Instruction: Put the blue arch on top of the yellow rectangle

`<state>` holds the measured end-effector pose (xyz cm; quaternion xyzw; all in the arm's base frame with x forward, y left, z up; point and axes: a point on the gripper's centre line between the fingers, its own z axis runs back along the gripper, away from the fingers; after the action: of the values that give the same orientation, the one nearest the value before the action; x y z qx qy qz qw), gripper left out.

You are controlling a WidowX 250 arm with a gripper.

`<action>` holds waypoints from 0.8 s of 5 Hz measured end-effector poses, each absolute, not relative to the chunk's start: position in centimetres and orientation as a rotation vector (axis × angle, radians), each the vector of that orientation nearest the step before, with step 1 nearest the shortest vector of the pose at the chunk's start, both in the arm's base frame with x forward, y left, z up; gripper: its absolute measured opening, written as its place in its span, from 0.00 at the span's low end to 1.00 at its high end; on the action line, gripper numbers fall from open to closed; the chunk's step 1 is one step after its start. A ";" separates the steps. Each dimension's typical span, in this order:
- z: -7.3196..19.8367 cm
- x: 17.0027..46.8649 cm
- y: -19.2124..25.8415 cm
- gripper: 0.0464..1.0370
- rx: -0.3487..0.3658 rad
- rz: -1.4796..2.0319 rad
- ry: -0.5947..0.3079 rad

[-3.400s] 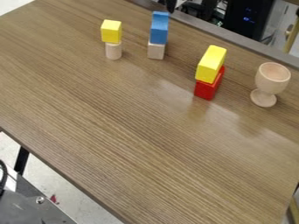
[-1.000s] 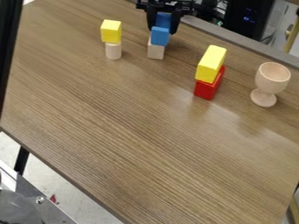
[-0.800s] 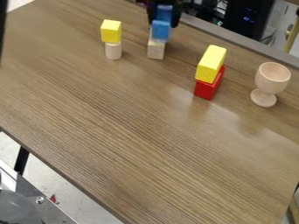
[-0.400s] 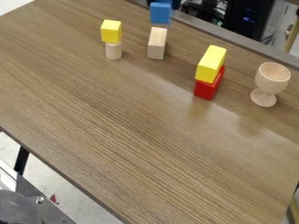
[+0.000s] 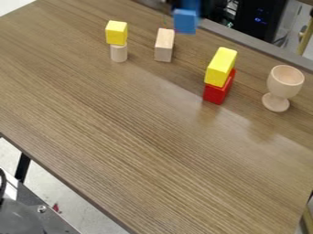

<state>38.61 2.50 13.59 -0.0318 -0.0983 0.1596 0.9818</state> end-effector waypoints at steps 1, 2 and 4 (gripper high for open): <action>13.6 38.7 1.0 0.52 -0.063 0.275 -0.197; 12.7 38.7 -0.2 0.53 -0.063 0.241 -0.170; 10.0 38.9 -1.4 0.52 -0.043 0.190 -0.094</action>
<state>38.86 -1.39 9.98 -0.0214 -0.0470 0.0950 0.9941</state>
